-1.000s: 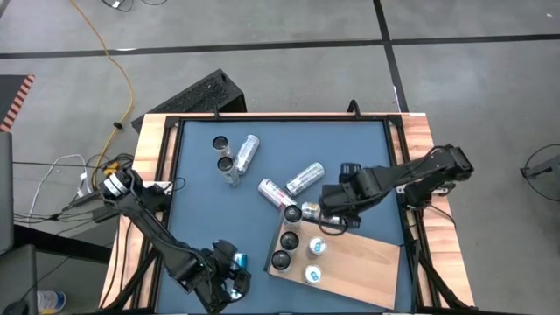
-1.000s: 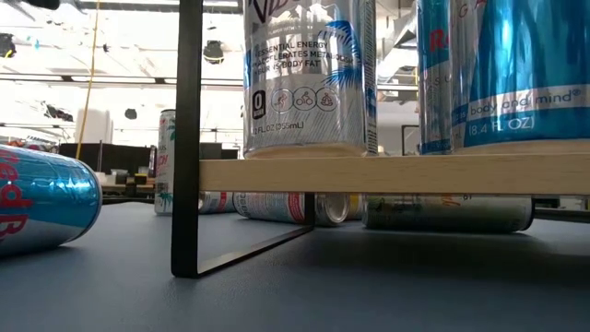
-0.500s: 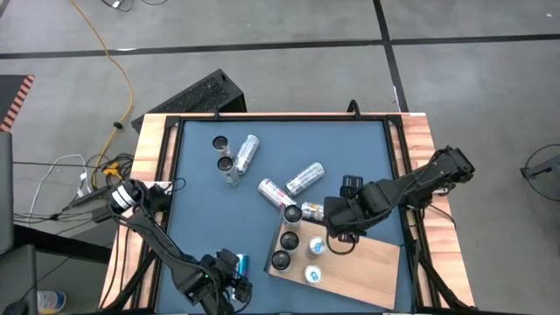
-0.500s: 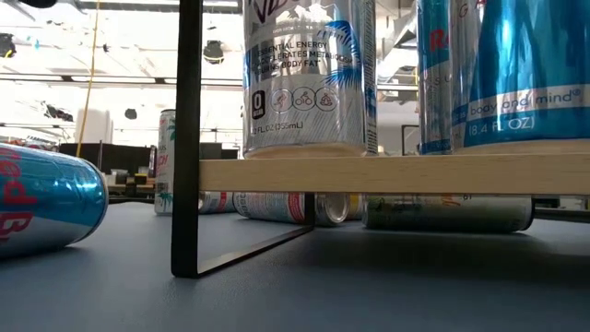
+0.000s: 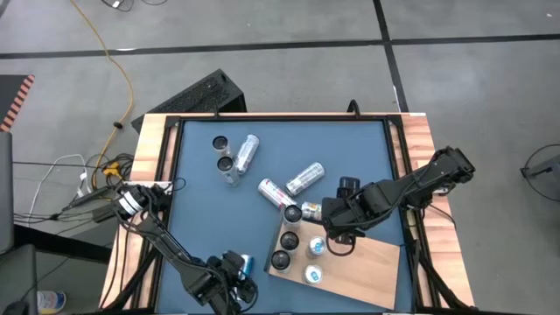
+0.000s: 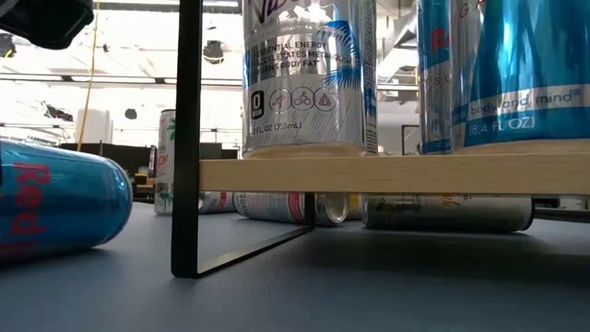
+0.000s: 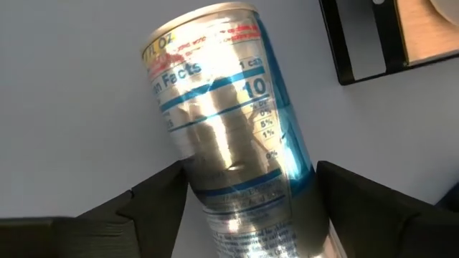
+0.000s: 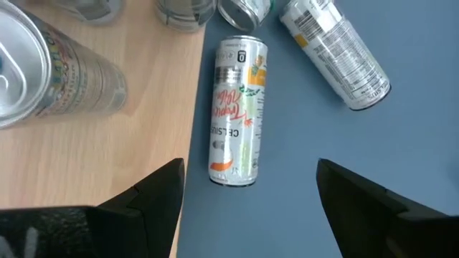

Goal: Place canned beverage on shelf
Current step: Put the blue soda can on the shelf

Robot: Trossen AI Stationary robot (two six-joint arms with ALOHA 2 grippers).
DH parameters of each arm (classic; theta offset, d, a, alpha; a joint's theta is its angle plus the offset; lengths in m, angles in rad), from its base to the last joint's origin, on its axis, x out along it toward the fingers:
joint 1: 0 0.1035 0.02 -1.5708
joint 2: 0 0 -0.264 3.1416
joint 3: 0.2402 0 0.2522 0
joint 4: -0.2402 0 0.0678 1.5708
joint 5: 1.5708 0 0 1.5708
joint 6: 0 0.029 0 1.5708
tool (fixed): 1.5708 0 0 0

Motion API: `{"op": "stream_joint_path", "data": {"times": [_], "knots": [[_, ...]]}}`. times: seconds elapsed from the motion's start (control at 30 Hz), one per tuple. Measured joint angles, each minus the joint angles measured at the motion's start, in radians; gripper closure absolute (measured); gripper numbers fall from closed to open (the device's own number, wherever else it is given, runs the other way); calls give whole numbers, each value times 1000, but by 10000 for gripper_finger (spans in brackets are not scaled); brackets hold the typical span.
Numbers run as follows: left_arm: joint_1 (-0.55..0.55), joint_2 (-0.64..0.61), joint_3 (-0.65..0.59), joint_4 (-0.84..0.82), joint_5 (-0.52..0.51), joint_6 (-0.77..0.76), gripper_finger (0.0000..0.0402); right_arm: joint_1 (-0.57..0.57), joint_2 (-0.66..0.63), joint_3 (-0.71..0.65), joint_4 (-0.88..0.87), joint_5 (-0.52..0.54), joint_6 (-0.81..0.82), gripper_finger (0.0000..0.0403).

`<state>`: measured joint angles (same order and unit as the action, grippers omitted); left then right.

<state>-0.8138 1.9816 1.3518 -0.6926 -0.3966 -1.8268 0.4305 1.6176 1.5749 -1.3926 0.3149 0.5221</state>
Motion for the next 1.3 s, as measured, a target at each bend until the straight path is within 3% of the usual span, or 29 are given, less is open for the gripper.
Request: {"op": "stream_joint_path", "data": {"times": [0.23, 0.53, 0.8, 0.97, 1.1, 1.3], "knots": [[-6, -1, -1, -4, -57, 44, 175, 2, 0, 0, 51, 1, -59, 106], [-7, -12, 47, -56, -107, 147, 178, 6, 0, 0, 87, 1, -137, 106], [-42, -113, 65, -147, -199, 170, 178, 29, 0, 1, 196, 1, -250, 106], [-86, -209, 66, -227, -325, 155, 179, 41, -1, 69, 203, 1, -312, 106], [-116, -295, 66, -241, -473, 237, 179, 41, -6, 163, 177, 1, -324, 106], [-128, -418, 66, -189, -717, 579, 179, 48, -22, 336, 244, -6, -345, 106]]}}
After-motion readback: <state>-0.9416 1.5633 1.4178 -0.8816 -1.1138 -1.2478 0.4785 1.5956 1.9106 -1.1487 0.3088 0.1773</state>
